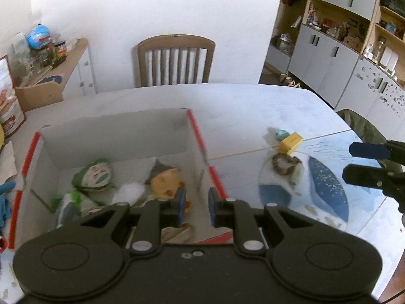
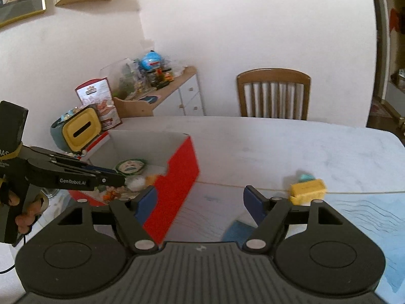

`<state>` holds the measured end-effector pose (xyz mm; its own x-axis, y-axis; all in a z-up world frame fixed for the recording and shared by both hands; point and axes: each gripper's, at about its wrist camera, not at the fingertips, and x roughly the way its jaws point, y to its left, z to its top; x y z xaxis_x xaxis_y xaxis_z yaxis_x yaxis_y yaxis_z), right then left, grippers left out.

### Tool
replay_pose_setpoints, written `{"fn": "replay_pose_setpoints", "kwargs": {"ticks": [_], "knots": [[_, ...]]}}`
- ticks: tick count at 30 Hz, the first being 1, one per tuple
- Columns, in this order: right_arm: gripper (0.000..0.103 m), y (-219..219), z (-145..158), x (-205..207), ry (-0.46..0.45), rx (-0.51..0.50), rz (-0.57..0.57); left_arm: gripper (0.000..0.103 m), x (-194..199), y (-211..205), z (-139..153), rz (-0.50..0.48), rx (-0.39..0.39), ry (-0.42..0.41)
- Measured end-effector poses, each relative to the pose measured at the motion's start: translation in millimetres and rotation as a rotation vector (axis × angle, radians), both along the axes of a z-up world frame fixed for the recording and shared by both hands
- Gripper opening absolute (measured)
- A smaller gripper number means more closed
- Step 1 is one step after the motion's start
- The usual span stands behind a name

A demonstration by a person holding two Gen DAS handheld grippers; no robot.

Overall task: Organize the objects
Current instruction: 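Move both tools back from the box to the remaining items on the table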

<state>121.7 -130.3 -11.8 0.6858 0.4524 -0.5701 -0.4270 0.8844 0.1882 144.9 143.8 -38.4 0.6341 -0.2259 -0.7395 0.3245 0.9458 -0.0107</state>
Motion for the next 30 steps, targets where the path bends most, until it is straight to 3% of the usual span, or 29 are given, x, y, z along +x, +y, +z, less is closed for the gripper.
{"fn": "replay_pose_setpoints", "kwargs": {"ticks": [9, 15, 16, 17, 18, 19, 20, 30], "knots": [[0.077, -58, -5, -8, 0.009, 0.011, -0.073, 0.020, -1, -48, -5, -0.026, 0.006, 0.001], [0.077, -91, -6, -9, 0.009, 0.016, -0.104, 0.028, -2, -75, -9, -0.033, -0.006, 0.001], [0.077, -96, -7, -9, 0.010, 0.017, -0.108, 0.035, -2, -79, -10, -0.035, -0.006, -0.002], [0.077, -100, -8, -9, 0.011, 0.017, -0.109, 0.052, -2, -83, -10, -0.037, -0.009, -0.005], [0.077, -105, -8, -9, 0.012, 0.016, -0.110, 0.062, -3, -87, -10, -0.039, -0.013, -0.010], [0.077, -110, -9, -9, 0.012, 0.015, -0.112, 0.091, -4, -91, -10, -0.038, -0.014, -0.019], [0.077, -114, -9, -9, 0.012, 0.015, -0.113, 0.102, -6, -95, -10, -0.037, -0.014, -0.034], [0.077, -140, -15, 10, 0.022, -0.013, -0.102, 0.103, -4, -134, -20, -0.067, -0.025, -0.042]]}}
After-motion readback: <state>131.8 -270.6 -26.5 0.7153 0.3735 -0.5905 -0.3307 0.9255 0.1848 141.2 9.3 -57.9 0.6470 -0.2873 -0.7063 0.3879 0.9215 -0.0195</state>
